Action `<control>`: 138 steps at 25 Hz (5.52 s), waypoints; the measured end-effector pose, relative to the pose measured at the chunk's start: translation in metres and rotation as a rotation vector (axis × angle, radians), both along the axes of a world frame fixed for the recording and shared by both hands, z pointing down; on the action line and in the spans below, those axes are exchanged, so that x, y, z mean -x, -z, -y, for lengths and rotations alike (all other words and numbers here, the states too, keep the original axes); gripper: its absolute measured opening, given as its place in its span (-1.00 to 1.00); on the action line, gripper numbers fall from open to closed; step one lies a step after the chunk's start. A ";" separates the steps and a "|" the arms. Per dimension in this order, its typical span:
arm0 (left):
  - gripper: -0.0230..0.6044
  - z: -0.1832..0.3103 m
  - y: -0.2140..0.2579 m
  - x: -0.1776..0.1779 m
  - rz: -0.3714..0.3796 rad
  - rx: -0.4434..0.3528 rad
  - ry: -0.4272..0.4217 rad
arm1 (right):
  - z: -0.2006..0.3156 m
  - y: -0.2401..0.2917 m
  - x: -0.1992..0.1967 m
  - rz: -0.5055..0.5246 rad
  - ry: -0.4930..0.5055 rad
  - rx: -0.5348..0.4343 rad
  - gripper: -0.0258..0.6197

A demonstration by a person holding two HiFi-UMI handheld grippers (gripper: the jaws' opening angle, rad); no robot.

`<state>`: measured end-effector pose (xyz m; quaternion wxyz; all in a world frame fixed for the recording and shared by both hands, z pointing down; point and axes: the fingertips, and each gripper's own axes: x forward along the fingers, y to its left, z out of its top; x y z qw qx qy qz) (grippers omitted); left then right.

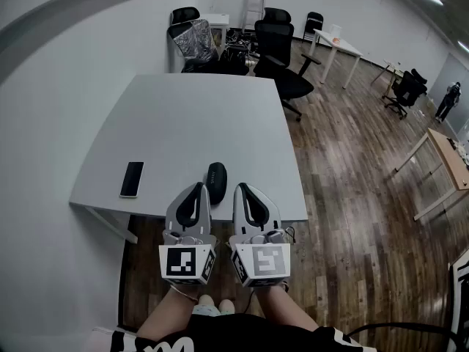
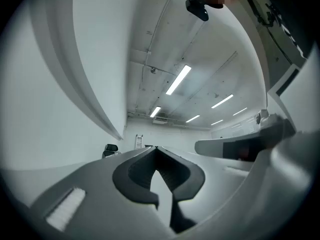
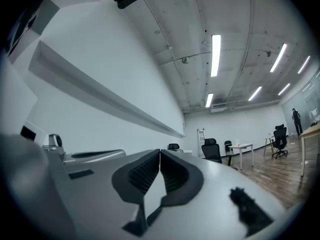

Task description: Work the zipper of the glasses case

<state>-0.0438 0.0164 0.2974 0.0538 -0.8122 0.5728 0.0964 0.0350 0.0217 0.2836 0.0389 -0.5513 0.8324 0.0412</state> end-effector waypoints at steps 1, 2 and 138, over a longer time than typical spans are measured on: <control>-0.97 0.005 -0.002 0.001 -0.006 0.005 0.004 | 0.006 -0.002 0.000 -0.006 -0.001 0.001 -0.90; -0.97 0.011 -0.004 0.003 -0.011 0.010 0.008 | 0.013 -0.005 -0.001 -0.011 -0.003 0.002 -0.90; -0.09 0.170 -0.068 -0.006 0.792 -0.145 -0.288 | 0.186 -0.010 0.068 0.162 0.592 0.441 -0.91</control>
